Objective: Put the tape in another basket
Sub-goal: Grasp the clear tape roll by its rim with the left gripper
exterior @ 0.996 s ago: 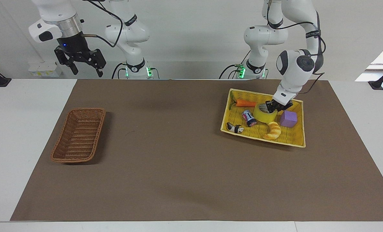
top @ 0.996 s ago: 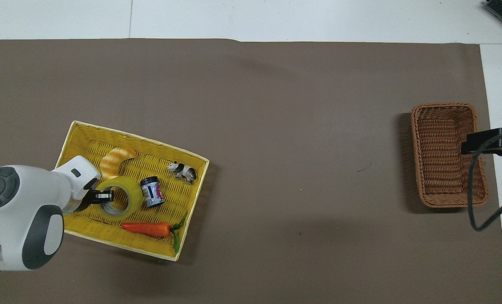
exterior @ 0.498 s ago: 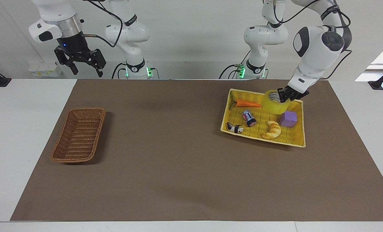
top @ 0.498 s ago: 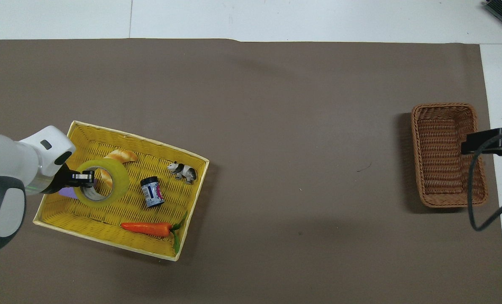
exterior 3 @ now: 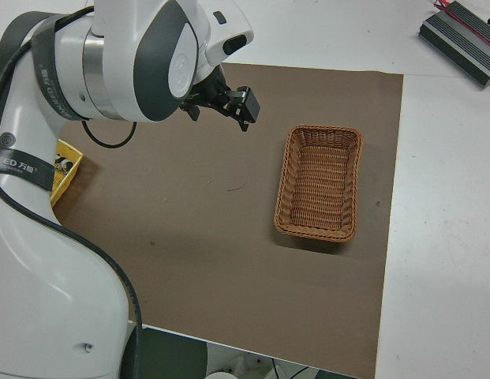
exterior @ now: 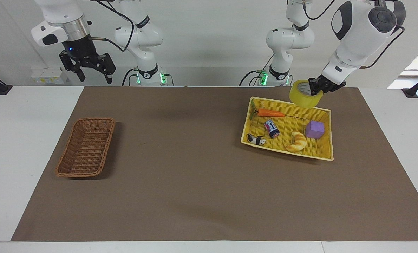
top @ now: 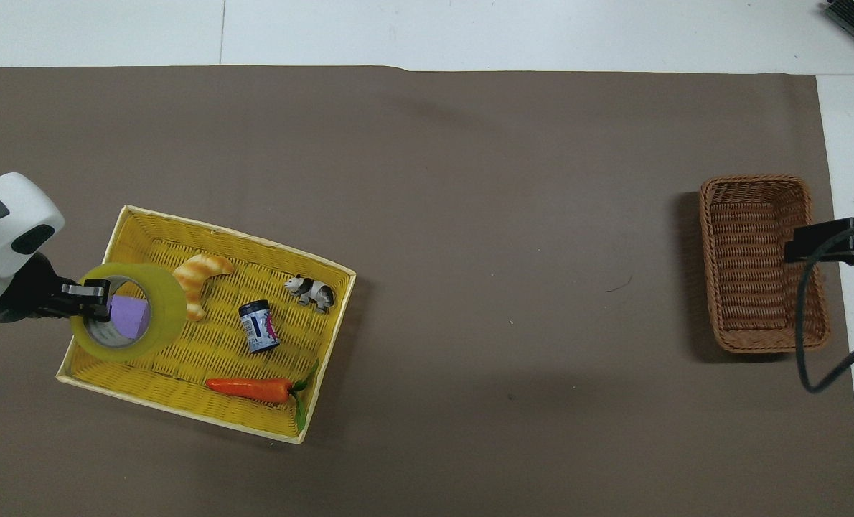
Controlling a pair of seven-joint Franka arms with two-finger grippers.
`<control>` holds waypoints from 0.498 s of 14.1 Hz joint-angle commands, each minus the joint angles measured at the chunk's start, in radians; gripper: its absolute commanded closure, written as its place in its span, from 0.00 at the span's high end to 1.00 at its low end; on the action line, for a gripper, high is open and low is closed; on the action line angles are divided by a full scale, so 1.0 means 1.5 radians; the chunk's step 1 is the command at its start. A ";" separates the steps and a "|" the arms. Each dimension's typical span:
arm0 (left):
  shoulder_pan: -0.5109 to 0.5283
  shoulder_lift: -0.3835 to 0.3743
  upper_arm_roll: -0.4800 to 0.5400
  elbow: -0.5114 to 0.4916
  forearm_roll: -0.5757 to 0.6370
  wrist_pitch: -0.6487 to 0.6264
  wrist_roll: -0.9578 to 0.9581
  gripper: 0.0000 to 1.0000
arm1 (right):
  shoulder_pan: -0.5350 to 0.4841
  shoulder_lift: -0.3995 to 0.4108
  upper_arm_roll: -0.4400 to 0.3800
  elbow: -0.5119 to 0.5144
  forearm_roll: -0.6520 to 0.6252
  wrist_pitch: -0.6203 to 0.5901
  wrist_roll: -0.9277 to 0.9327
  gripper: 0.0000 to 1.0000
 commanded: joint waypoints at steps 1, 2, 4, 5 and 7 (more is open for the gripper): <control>-0.042 0.007 0.003 0.022 -0.041 -0.040 -0.010 0.00 | -0.003 0.000 0.006 0.009 0.012 -0.035 -0.033 1.00; -0.067 0.006 0.001 0.024 -0.042 -0.039 -0.012 0.00 | 0.001 0.000 0.013 0.010 0.011 -0.030 -0.046 1.00; -0.087 0.004 0.000 0.018 -0.058 -0.029 -0.037 0.00 | 0.001 -0.006 0.037 0.004 0.022 -0.030 -0.129 1.00; -0.100 0.004 0.000 0.016 -0.086 -0.009 -0.051 0.00 | 0.002 -0.009 0.037 -0.004 0.057 -0.028 -0.153 1.00; -0.173 0.005 0.000 0.015 -0.098 0.054 -0.108 0.00 | 0.002 -0.010 0.038 -0.009 0.141 -0.026 -0.156 1.00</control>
